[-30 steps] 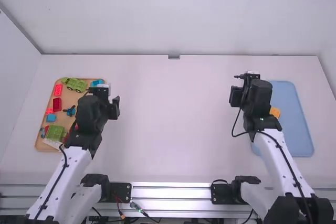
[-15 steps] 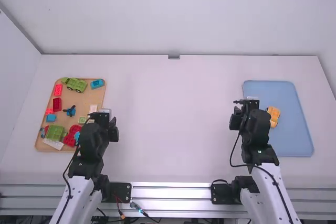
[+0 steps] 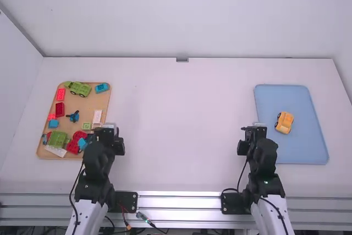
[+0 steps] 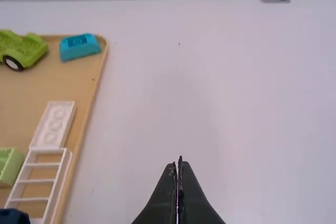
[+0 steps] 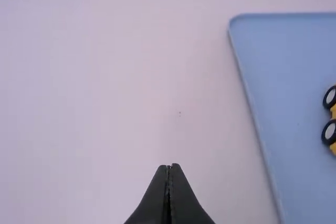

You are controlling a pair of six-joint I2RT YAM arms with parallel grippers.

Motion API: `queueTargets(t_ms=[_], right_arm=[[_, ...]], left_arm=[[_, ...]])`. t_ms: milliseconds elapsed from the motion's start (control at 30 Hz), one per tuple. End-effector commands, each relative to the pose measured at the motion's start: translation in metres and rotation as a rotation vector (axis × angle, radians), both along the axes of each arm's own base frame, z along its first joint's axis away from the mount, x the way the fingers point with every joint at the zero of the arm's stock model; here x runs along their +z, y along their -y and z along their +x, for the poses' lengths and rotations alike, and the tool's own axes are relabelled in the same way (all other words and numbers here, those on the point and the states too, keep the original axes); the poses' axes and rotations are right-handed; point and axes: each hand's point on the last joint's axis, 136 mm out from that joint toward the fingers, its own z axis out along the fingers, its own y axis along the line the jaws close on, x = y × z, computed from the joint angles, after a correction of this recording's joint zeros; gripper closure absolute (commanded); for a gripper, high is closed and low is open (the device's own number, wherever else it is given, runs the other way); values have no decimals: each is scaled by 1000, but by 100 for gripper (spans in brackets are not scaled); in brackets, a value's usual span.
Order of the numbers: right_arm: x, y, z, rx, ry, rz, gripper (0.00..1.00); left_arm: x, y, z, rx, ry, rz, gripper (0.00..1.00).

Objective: Assemble lego blocks to make yellow taxi

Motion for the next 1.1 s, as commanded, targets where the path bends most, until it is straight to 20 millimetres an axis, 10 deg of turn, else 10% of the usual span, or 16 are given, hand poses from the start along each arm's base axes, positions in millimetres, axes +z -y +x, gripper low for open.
queueTargets(t_ms=[0, 1067], right_arm=[[-12, 0, -5, -3, -1, 4, 100], [80, 0, 0, -2, 408, 4, 100]], left_arm=[[3, 2, 0, -9, 25, -2, 100], [56, 2, -2, -9, 255, -1, 100]])
